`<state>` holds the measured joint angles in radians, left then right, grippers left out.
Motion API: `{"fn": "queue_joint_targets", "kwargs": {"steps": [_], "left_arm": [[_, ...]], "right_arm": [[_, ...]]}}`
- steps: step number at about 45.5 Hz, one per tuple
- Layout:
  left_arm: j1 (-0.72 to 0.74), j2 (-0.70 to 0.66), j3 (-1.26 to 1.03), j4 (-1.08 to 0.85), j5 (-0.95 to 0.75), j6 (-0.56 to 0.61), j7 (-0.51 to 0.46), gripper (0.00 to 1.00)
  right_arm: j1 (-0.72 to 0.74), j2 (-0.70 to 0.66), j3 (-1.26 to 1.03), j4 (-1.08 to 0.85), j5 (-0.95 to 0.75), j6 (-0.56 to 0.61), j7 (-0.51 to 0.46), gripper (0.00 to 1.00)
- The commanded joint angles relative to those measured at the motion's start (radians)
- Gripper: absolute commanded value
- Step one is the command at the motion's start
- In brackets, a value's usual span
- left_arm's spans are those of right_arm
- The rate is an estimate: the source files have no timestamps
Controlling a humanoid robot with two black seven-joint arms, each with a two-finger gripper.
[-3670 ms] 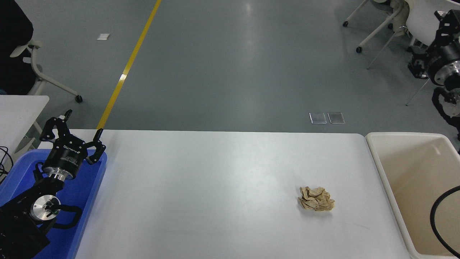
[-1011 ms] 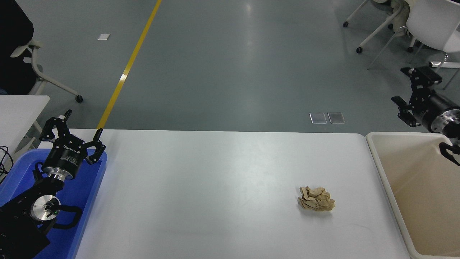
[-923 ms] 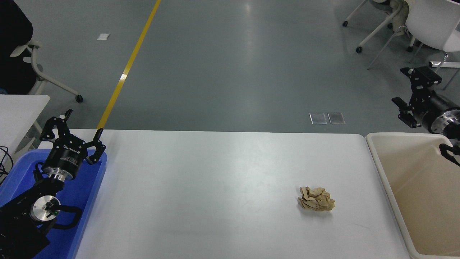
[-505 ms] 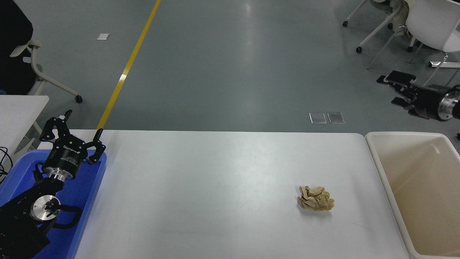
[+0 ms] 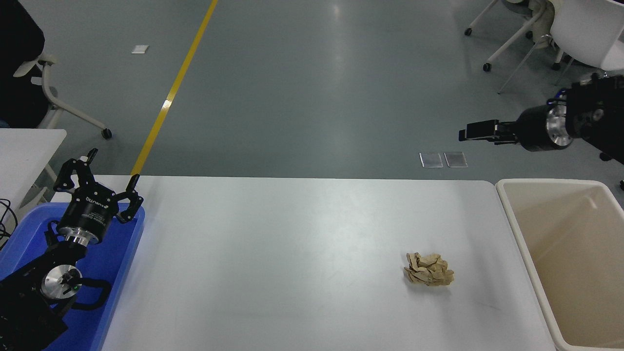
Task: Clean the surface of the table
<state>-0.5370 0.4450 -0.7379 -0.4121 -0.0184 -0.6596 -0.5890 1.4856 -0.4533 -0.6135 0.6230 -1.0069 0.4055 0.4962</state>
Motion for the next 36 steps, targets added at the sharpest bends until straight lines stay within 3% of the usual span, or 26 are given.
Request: {"fn": "queue_joint_targets", "kwargs": {"steps": [1,20,36], "left_arm": [[0.0,0.0,0.0,-0.001,0.0,0.0,0.0,1.0],[0.0,0.0,0.0,-0.001,0.0,0.0,0.0,1.0],[0.0,0.0,0.0,-0.001,0.0,0.0,0.0,1.0]], "right_arm": [[0.024,0.169,-0.159,0.043,-0.124,0.006,0.027,0.99],[0.038,0.309,-0.413,0.086,-0.239,0.006,0.085,0.99],[-0.025,0.314,-0.45,0.13,-0.279,0.006,0.087,0.99]]}}
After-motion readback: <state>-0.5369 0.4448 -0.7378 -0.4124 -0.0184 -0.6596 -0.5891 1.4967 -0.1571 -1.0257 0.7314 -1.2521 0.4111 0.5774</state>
